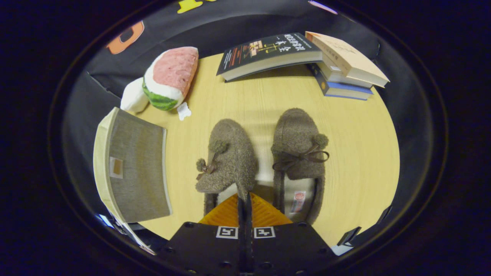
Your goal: Open the storage box then place both shoes into the box .Put the left shoe in first, then the right shoe, with the right side of both shoes facing outward in a uniform manner.
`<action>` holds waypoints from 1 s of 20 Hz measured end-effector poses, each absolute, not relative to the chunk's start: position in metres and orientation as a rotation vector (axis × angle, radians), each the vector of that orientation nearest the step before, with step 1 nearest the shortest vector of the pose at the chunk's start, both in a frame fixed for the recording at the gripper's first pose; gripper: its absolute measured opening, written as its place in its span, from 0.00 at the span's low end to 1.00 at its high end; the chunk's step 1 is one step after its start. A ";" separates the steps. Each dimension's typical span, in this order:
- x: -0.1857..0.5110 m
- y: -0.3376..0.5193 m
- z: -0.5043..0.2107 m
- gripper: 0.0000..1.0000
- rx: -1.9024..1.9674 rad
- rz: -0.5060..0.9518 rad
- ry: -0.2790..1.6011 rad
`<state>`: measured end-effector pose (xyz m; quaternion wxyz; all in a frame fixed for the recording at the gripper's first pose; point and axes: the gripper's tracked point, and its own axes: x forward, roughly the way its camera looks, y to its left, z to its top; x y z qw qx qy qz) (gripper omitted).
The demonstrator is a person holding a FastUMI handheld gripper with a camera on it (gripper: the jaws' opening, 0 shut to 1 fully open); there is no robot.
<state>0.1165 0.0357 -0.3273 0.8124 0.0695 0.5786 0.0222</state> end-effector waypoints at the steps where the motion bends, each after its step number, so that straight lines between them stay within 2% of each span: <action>1: 0.112 0.041 -0.316 0.01 0.185 0.052 1.229; 7: 0.092 0.072 -0.236 0.00 0.275 0.098 1.142; 14: 0.076 0.173 -0.143 0.00 0.296 0.260 1.024; 17: 0.076 0.232 -0.129 0.00 0.303 0.330 1.006; 20: 0.077 0.283 -0.146 0.00 0.311 0.340 1.038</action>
